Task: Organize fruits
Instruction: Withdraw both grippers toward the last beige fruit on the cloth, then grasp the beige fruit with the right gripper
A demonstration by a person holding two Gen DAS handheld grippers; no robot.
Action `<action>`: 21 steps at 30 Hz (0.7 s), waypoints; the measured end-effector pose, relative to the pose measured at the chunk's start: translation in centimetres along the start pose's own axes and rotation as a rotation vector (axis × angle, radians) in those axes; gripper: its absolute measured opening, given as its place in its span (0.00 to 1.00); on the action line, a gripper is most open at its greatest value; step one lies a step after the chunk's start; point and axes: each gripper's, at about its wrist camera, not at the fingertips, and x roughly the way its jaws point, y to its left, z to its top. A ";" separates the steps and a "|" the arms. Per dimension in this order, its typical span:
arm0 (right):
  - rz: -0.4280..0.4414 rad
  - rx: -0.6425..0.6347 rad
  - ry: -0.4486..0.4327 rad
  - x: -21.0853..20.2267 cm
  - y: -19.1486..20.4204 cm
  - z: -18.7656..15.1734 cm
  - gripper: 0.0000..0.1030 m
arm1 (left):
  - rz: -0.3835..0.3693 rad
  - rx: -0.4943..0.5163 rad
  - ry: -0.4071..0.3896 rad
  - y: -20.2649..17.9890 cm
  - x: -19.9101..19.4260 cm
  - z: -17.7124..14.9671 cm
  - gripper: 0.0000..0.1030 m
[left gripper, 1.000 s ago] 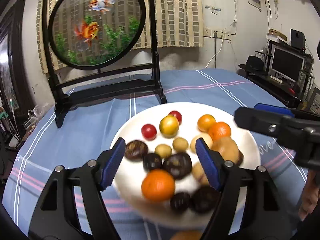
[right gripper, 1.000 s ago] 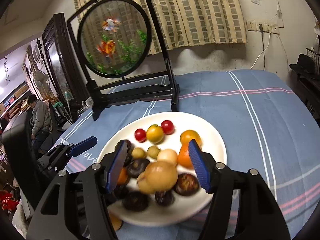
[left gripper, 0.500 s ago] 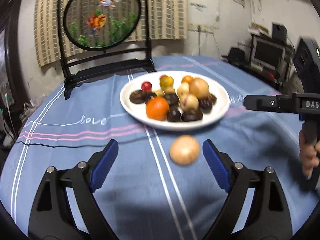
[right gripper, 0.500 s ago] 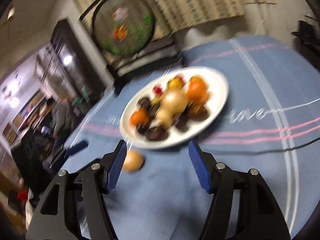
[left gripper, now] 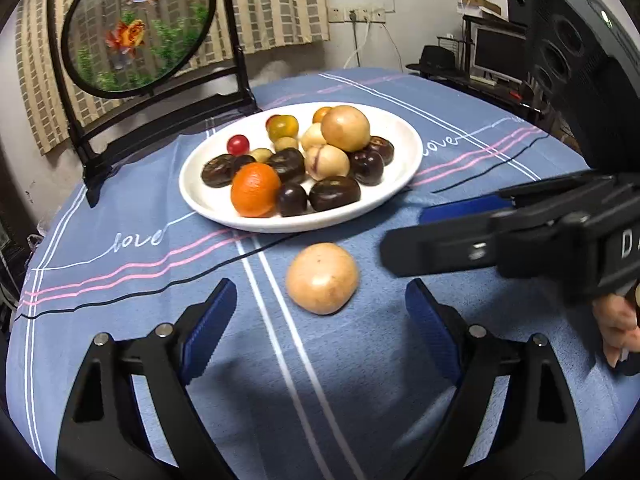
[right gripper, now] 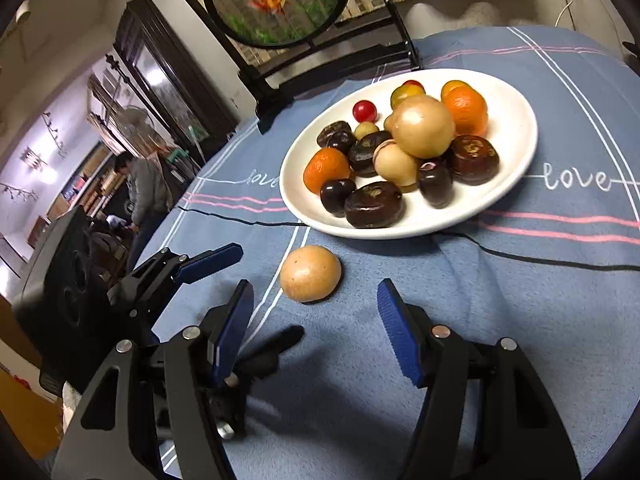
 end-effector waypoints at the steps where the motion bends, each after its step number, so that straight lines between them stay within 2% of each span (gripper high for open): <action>1: -0.002 0.000 0.005 0.2 0.2 0.2 0.64 | -0.007 -0.002 0.008 0.0 0.2 0.0 0.86; 9: -0.064 -0.017 0.078 3.2 0.8 1.1 0.64 | -0.124 -0.080 0.069 0.9 2.0 0.5 0.86; 14: -0.044 0.008 0.097 4.4 0.3 1.3 0.62 | -0.198 -0.125 0.096 1.3 2.8 0.5 0.83; 17: -0.010 0.030 0.111 4.9 0.0 1.1 0.53 | -0.217 -0.151 0.113 1.6 3.3 0.5 0.78; 18: -0.007 0.029 0.116 5.1 0.0 1.1 0.47 | -0.219 -0.156 0.116 1.7 3.4 0.5 0.77; 21: -0.007 0.019 0.104 4.9 0.1 1.0 0.46 | -0.214 -0.160 0.124 1.8 3.6 0.4 0.76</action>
